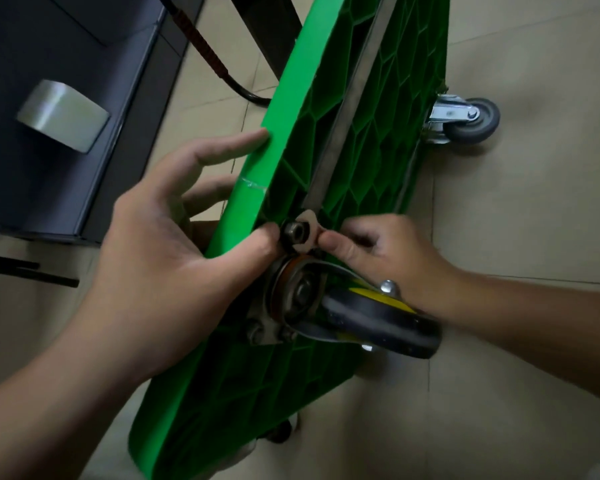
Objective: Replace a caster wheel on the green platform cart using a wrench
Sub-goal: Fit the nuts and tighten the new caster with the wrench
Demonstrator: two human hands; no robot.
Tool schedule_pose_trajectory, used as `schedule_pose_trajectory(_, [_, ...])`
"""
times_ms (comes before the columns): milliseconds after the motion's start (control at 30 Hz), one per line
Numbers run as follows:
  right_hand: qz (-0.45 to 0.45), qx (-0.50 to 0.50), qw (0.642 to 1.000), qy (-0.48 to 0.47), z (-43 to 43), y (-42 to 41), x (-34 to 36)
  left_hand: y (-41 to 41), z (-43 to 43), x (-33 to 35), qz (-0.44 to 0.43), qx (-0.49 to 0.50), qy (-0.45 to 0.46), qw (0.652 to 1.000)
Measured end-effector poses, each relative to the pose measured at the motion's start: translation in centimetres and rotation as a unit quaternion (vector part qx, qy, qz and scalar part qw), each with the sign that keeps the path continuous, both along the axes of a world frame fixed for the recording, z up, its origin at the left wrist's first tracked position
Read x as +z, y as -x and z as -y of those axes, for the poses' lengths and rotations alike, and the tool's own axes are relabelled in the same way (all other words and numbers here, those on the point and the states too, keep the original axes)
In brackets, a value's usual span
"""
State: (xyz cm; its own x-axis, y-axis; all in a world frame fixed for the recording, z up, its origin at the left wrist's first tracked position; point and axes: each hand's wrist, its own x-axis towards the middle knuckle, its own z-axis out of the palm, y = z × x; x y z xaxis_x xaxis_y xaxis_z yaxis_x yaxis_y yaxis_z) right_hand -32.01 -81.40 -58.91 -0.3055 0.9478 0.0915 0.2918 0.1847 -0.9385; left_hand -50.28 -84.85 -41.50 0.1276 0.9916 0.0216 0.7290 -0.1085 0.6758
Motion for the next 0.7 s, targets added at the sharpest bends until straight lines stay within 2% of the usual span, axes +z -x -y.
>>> schedule_pose_trajectory(100, [-0.066, 0.055, 0.994, 0.061, 1.4, 0.9, -1.2, 0.4, 0.1, 0.0, -0.034, -0.017, 0.01, 0.999])
schedule_pose_trajectory(200, [-0.08, 0.066, 0.995, 0.005, 1.0, -0.2, -1.2, 0.0, 0.7, 0.1, -0.018, -0.027, 0.022, 0.999])
schedule_pose_trajectory(333, [0.036, 0.07, 0.98, -0.185, -1.2, -3.6, 0.3, 0.5, 0.7, 0.2, -0.019, -0.052, 0.017, 0.998])
schedule_pose_trajectory(467, [0.137, 0.042, 0.935, -0.326, -4.3, -6.0, 2.7, 1.8, 0.0, 0.2, 0.015, -0.081, 0.022, 0.996])
schedule_pose_trajectory(533, [0.185, 0.043, 0.899, -0.395, -5.4, -6.8, 4.2, 2.9, -0.9, 0.3, 0.012, -0.098, 0.008, 0.995])
schedule_pose_trajectory(600, [0.225, 0.057, 0.868, -0.44, -6.1, -6.7, 5.7, 4.2, -2.1, 0.5, -0.002, -0.112, 0.003, 0.994])
schedule_pose_trajectory(700, [0.25, 0.065, 0.85, -0.458, -6.7, -5.1, 7.3, 6.3, -4.2, 1.0, -0.016, -0.131, 0.017, 0.991])
